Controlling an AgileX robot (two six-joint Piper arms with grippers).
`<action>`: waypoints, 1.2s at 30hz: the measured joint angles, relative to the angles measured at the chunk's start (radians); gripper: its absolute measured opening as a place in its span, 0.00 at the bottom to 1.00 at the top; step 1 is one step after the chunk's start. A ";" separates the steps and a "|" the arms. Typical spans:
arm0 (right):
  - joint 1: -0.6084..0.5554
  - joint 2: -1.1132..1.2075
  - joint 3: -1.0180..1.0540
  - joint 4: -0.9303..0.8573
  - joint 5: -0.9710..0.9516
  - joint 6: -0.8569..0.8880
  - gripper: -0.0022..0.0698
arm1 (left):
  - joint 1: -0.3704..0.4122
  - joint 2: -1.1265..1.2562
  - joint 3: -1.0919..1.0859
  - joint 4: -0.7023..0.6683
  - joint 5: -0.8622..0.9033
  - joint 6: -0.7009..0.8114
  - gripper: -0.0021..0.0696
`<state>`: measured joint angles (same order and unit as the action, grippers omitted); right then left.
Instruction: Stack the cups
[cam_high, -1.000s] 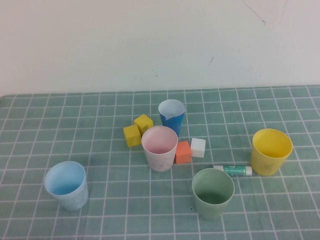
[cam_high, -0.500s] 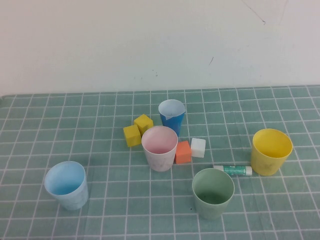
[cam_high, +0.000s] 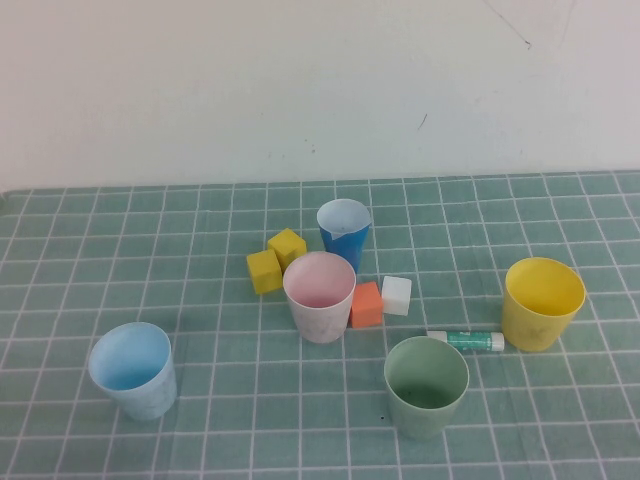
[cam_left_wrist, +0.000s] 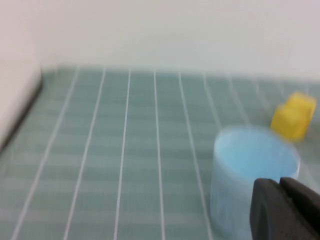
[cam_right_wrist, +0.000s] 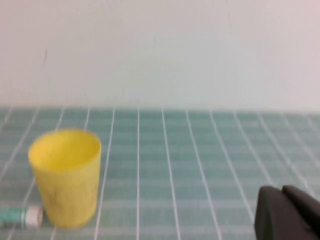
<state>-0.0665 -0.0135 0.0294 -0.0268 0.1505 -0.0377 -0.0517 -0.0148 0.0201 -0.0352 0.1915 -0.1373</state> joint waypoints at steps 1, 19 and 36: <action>0.000 0.000 0.000 0.000 -0.065 0.000 0.03 | 0.000 0.000 0.000 0.000 -0.050 0.000 0.03; 0.000 0.000 0.000 0.090 -0.865 -0.005 0.03 | 0.000 0.000 0.000 0.000 -0.868 0.044 0.03; 0.000 0.000 -0.143 0.078 -0.543 -0.005 0.03 | 0.002 0.000 -0.074 -0.063 -0.540 0.046 0.03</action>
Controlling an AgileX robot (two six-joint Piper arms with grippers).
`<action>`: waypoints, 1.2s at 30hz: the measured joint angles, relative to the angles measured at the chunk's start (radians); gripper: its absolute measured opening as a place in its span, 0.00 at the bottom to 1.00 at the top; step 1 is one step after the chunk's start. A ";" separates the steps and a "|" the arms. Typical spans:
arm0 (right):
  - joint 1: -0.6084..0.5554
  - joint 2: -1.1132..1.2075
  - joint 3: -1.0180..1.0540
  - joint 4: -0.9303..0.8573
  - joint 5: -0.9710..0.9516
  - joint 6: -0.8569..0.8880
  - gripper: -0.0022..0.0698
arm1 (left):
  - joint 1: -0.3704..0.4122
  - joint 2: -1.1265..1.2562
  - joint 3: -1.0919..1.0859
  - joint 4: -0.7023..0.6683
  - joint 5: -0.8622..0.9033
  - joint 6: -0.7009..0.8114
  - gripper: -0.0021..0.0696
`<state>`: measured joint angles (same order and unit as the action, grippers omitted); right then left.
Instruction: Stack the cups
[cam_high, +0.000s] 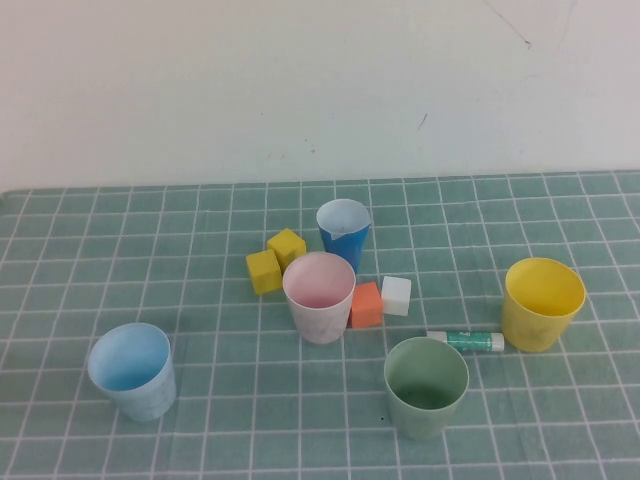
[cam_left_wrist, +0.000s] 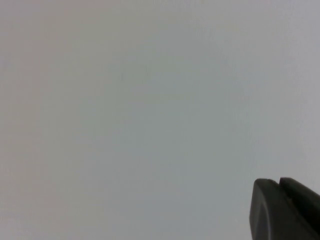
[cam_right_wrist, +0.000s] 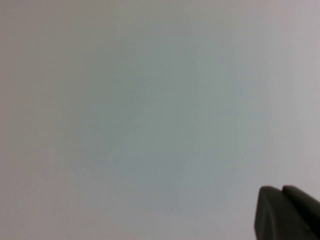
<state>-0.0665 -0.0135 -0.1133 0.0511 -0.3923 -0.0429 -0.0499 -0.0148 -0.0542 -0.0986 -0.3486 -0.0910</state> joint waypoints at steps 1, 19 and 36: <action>0.000 0.000 -0.048 -0.012 0.089 0.000 0.03 | -0.001 0.000 -0.043 0.000 0.099 0.000 0.03; 0.023 0.461 -0.460 -0.111 1.070 -0.186 0.03 | -0.001 0.676 -0.565 -0.006 0.911 0.002 0.03; 0.025 0.726 -0.460 -0.058 1.172 -0.284 0.03 | 0.003 1.205 -0.720 -0.093 0.903 0.146 0.27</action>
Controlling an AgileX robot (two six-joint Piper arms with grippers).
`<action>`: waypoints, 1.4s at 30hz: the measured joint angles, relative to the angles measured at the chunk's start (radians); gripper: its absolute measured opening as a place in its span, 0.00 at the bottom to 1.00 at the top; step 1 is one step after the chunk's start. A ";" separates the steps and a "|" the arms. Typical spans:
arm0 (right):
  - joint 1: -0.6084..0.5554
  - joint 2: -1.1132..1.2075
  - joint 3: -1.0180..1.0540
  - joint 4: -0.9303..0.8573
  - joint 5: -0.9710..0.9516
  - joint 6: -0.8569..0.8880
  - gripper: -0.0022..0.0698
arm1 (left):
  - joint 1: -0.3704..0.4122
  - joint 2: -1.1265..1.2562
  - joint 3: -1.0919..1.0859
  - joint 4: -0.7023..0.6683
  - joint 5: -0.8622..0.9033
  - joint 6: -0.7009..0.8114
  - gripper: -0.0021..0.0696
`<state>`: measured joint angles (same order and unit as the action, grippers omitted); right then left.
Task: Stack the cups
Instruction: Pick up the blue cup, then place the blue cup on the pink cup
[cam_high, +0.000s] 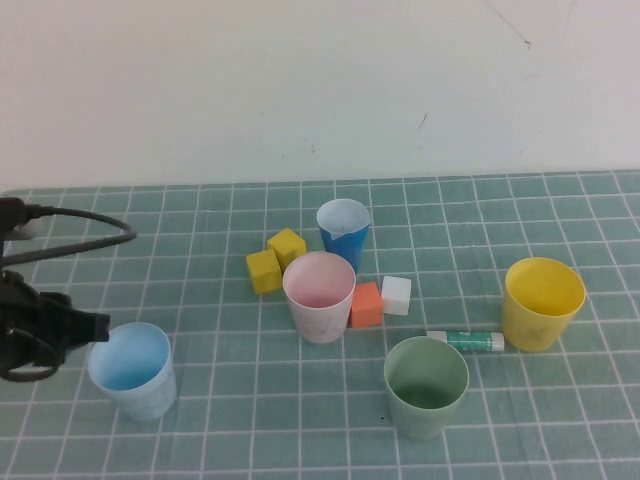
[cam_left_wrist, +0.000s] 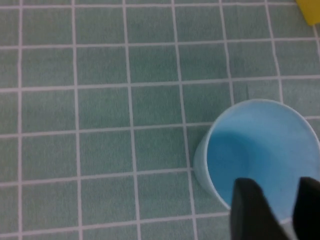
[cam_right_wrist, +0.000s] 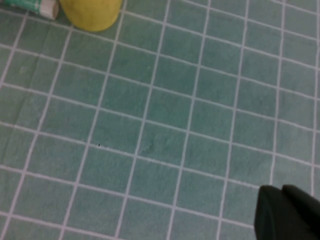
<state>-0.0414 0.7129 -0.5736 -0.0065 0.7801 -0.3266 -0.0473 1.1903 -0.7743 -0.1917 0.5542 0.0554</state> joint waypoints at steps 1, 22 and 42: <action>0.000 0.006 0.000 0.016 0.000 -0.027 0.03 | 0.000 0.026 -0.016 0.000 0.000 0.006 0.36; 0.000 0.036 0.000 0.142 -0.006 -0.179 0.03 | 0.000 0.432 -0.115 -0.007 -0.046 0.119 0.27; 0.000 0.038 0.000 0.158 -0.014 -0.196 0.03 | -0.291 0.471 -0.616 -0.163 0.088 0.155 0.05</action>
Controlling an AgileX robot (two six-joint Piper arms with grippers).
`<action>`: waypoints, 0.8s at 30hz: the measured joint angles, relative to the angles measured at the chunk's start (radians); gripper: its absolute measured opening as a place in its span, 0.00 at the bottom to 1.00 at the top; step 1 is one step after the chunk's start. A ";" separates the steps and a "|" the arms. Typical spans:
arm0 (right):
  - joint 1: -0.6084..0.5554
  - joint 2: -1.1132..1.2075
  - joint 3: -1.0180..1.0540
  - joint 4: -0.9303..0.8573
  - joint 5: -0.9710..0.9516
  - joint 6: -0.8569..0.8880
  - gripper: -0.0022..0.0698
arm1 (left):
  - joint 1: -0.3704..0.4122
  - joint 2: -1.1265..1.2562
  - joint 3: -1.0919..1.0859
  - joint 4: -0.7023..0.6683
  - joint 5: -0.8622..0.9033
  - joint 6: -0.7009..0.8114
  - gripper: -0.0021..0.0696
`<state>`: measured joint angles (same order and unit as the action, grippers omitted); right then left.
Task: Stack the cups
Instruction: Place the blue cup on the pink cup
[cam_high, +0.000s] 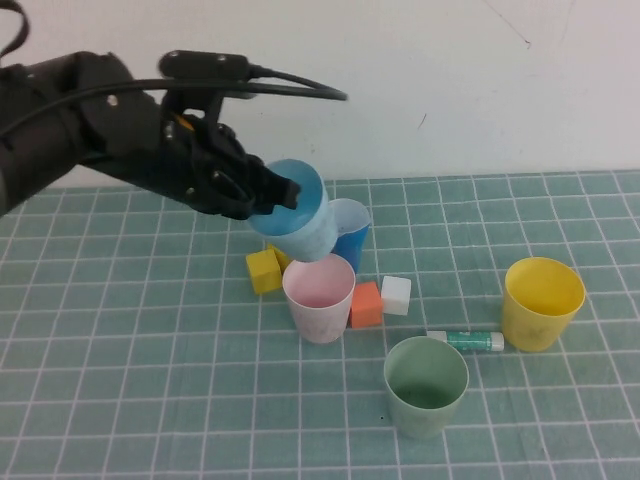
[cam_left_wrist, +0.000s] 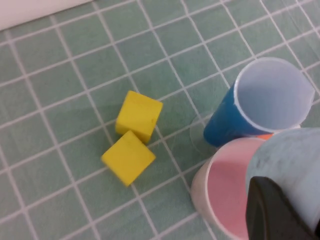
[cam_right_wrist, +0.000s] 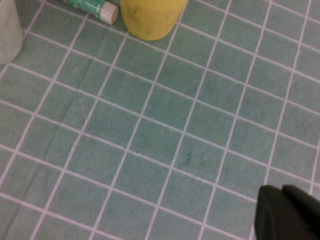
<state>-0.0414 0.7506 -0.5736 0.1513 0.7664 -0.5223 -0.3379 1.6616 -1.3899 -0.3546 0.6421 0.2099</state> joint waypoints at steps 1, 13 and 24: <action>0.000 0.000 0.000 0.000 0.000 0.000 0.03 | -0.011 0.013 -0.013 0.009 0.005 0.000 0.05; 0.000 0.000 0.000 0.000 -0.044 0.000 0.03 | -0.034 0.147 -0.045 0.030 0.004 0.009 0.05; 0.000 0.000 0.000 0.091 -0.086 -0.087 0.03 | -0.047 0.178 -0.082 0.126 0.020 0.018 0.47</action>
<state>-0.0412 0.7506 -0.5736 0.2427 0.6803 -0.6090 -0.3851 1.8392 -1.4724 -0.2287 0.6616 0.2281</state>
